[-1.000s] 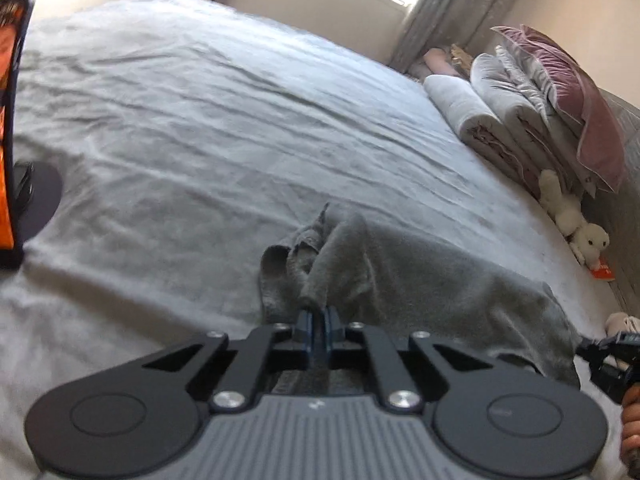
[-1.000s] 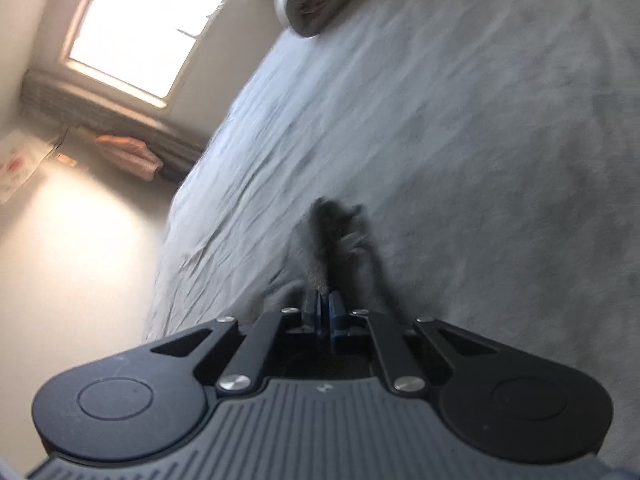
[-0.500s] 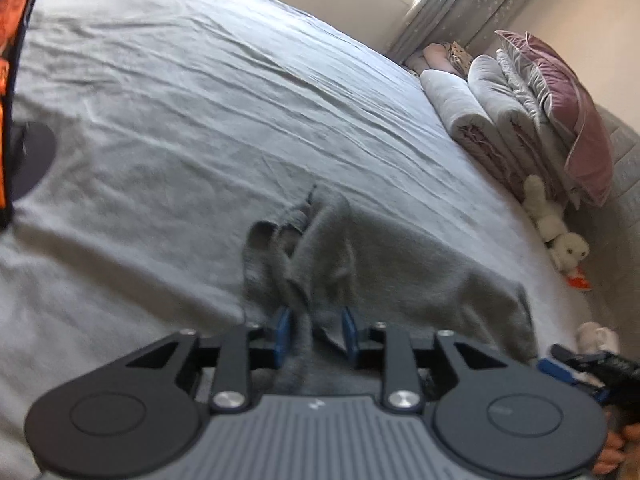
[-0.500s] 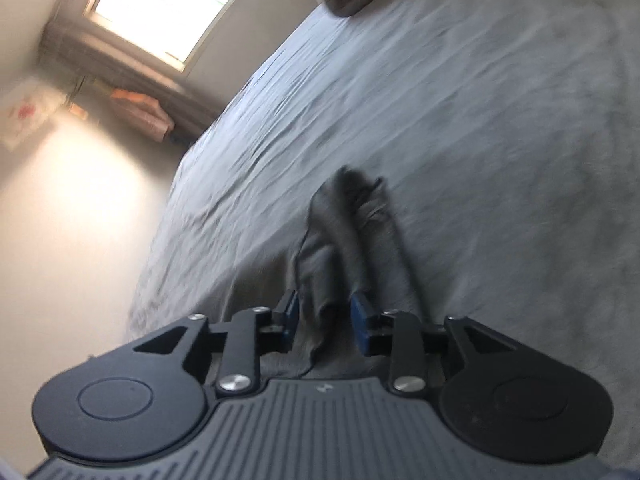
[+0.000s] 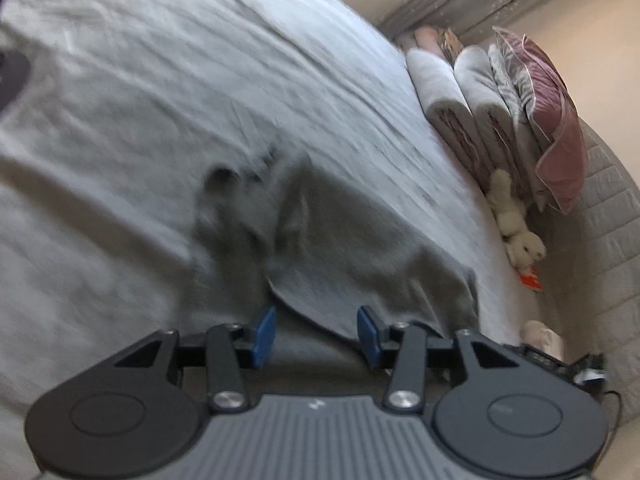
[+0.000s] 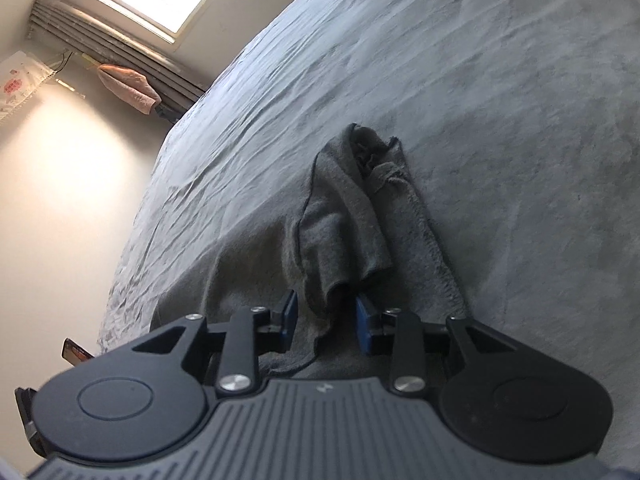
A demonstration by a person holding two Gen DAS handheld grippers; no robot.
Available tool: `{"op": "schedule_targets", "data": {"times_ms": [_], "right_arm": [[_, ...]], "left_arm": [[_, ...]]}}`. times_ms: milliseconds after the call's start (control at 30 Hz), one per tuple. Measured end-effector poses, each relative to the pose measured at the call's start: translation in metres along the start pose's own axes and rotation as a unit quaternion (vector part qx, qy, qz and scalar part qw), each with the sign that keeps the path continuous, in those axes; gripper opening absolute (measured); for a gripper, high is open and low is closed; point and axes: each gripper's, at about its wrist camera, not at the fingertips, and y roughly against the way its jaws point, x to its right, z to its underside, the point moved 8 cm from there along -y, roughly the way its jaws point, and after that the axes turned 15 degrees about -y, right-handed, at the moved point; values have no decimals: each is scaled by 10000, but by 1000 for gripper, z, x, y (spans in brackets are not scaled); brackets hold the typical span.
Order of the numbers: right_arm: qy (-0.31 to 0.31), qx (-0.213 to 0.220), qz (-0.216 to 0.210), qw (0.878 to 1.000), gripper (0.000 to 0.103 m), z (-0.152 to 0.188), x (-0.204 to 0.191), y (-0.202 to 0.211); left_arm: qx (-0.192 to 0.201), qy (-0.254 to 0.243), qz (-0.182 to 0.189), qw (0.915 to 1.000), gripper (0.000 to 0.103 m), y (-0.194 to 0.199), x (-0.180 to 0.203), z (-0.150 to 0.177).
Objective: Fold clothes
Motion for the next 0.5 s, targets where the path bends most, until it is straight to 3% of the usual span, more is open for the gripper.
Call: {"op": "schedule_targets", "data": {"times_ms": [133,267,333,367,400,500], "right_arm": [[110,-3,13,9999,36,4,-3,-3],[166,-16,15,9999,35,5,-4,-6],[207,-25,27,9998,23,6,-5,-8],[215,-35,47,9998,17,7,-4,-9],[214,-17,68,9997,12,6,-3,-8],[203,63,128,9997,10,5,-2,-4]], "left_arm": [[-10,-116,-244,9996,45,-5,7,4],[116,105,-398,9991,46,-11,4,4],[117,84,-447,9989,42,-11,3,5],[117,74,-472,9988,33,-11,3,5],[118,63,-496,9987,8,-11,2,5],[119,32,-569,9983,3,-10,1,6]]}}
